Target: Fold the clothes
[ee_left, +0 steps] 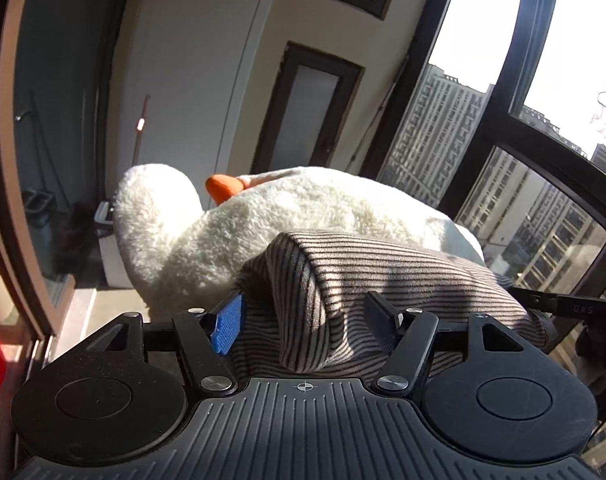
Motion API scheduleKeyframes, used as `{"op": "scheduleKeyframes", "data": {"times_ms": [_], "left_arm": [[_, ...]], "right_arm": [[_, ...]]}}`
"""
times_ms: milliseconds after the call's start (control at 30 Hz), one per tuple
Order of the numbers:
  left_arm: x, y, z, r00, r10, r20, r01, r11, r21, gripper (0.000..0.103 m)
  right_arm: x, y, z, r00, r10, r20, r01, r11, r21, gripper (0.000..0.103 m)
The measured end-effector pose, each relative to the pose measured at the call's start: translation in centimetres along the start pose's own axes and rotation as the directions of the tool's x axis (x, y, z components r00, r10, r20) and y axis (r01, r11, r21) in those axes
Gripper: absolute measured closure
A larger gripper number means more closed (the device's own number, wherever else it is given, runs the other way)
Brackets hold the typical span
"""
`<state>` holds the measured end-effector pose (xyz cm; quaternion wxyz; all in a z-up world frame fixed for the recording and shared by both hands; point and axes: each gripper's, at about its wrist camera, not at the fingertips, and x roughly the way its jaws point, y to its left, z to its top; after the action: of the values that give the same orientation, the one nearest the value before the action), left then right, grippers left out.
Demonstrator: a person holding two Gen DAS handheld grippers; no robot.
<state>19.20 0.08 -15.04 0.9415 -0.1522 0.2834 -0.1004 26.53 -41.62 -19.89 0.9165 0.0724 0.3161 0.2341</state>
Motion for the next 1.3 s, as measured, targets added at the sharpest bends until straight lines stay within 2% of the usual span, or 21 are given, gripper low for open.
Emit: {"op": "scheduleKeyframes", "data": {"times_ms": [67, 133, 300, 433, 533, 567, 600, 633, 667, 733, 833, 967, 1033, 1100, 1167, 1233, 1267, 1300], "left_arm": [[0.4, 0.5, 1.3, 1.0, -0.027, -0.003, 0.027, 0.998, -0.048, 0.011], [1.0, 0.9, 2.5, 0.998, -0.054, -0.012, 0.052, 0.994, -0.094, 0.01], [5.6, 1.8, 3.1, 0.979, -0.119, -0.165, 0.082, 0.972, -0.218, 0.01], [7.2, 2.5, 2.9, 0.966, -0.161, -0.201, 0.105, 0.96, -0.261, 0.013], [7.8, 2.7, 2.5, 0.958, -0.179, -0.223, 0.122, 0.961, -0.248, 0.016], [8.0, 2.8, 2.3, 0.954, -0.189, -0.233, 0.128, 0.959, -0.255, 0.019], [8.2, 2.9, 2.0, 0.949, -0.199, -0.243, 0.134, 0.956, -0.261, 0.03], [8.3, 3.1, 1.8, 0.946, -0.214, -0.243, 0.144, 0.95, -0.277, 0.035], [8.0, 3.0, 1.6, 0.948, -0.225, -0.224, 0.157, 0.945, -0.286, 0.045], [6.6, 2.0, 1.7, 0.961, -0.205, -0.183, 0.162, 0.96, -0.227, 0.051], [4.0, 0.0, 1.6, 0.974, -0.188, -0.127, 0.174, 0.978, -0.111, 0.055], [1.1, -1.3, 0.6, 0.963, -0.237, -0.128, 0.231, 0.971, -0.056, 0.057], [-0.2, -2.2, -0.1, 0.962, -0.227, -0.151, 0.23, 0.973, 0.005, 0.056], [-1.2, -3.1, -0.2, 0.971, -0.189, -0.146, 0.202, 0.976, 0.077, 0.049], [-2.2, -4.0, 0.2, 0.986, -0.134, -0.097, 0.148, 0.977, 0.154, 0.044], [-2.8, -4.3, 1.0, 0.993, -0.103, -0.051, 0.11, 0.978, 0.179, 0.032], [-2.9, -4.2, 1.4, 0.995, -0.099, -0.03, 0.103, 0.98, 0.172, 0.019], [-2.9, -3.9, 1.8, 0.994, -0.105, -0.024, 0.107, 0.983, 0.148, 0.014]], "right_arm": [[0.0, -0.7, -0.4, 1.0, 0.019, -0.002, -0.019, 0.999, 0.047, 0.052], [0.1, -1.0, -0.4, 0.999, 0.039, -0.002, -0.038, 0.996, 0.086, 0.051], [0.0, -2.3, -0.3, 0.997, 0.083, -0.008, -0.08, 0.98, 0.184, 0.047], [0.6, -2.9, 1.0, 0.99, 0.142, 0.001, -0.136, 0.946, 0.295, 0.045], [2.6, -2.9, 1.6, 0.976, 0.204, -0.074, -0.166, 0.921, 0.353, 0.038], [3.3, -2.8, 1.6, 0.971, 0.218, -0.094, -0.169, 0.914, 0.37, 0.037], [4.0, -2.7, 1.5, 0.968, 0.227, -0.107, -0.17, 0.907, 0.386, 0.037], [4.6, -2.5, 1.5, 0.967, 0.23, -0.111, -0.17, 0.905, 0.39, 0.04], [4.9, -2.2, 1.5, 0.968, 0.227, -0.107, -0.17, 0.907, 0.386, 0.042], [4.7, -1.4, 1.8, 0.976, 0.202, -0.083, -0.162, 0.924, 0.347, 0.053], [2.5, -0.4, 2.0, 0.983, 0.184, -0.026, -0.17, 0.945, 0.281, 0.062], [-0.8, -0.4, 0.9, 0.983, 0.179, 0.028, -0.181, 0.961, 0.209, 0.064], [-1.6, -0.7, -0.4, 0.983, 0.185, 0.014, -0.184, 0.961, 0.208, 0.065], [-2.1, -0.8, -1.7, 0.982, 0.189, -0.005, -0.183, 0.961, 0.209, 0.065], [-2.3, -0.6, -2.9, 0.984, 0.179, -0.02, -0.171, 0.965, 0.201, 0.065], [-2.6, -0.2, -3.6, 0.988, 0.154, -0.017, -0.148, 0.973, 0.179, 0.065], [-2.8, 0.1, -3.8, 0.99, 0.143, -0.011, -0.139, 0.976, 0.167, 0.065], [-3.0, 0.2, -3.9, 0.99, 0.139, -0.007, -0.136, 0.978, 0.157, 0.065]]}}
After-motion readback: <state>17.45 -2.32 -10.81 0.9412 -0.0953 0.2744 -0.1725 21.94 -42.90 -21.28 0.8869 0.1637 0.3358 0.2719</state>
